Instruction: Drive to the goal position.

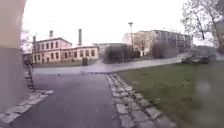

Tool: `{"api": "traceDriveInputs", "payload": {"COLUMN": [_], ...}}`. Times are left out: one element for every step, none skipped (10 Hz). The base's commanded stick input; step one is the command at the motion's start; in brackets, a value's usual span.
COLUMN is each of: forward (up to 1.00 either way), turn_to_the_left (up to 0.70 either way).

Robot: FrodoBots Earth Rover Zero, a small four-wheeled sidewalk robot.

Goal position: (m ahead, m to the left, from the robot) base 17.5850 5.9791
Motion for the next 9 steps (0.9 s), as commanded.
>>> {"api": "traceDriveInputs", "payload": {"forward": [0.85, 0.85, 0.85, 0.85, 0.85, 0.76, 0.00, 0.03, 0.38], "turn_to_the_left": [0.00, 0.00, 0.00, 0.00, 0.06, 0.40, 0.85, 0.83, 0.62]}}
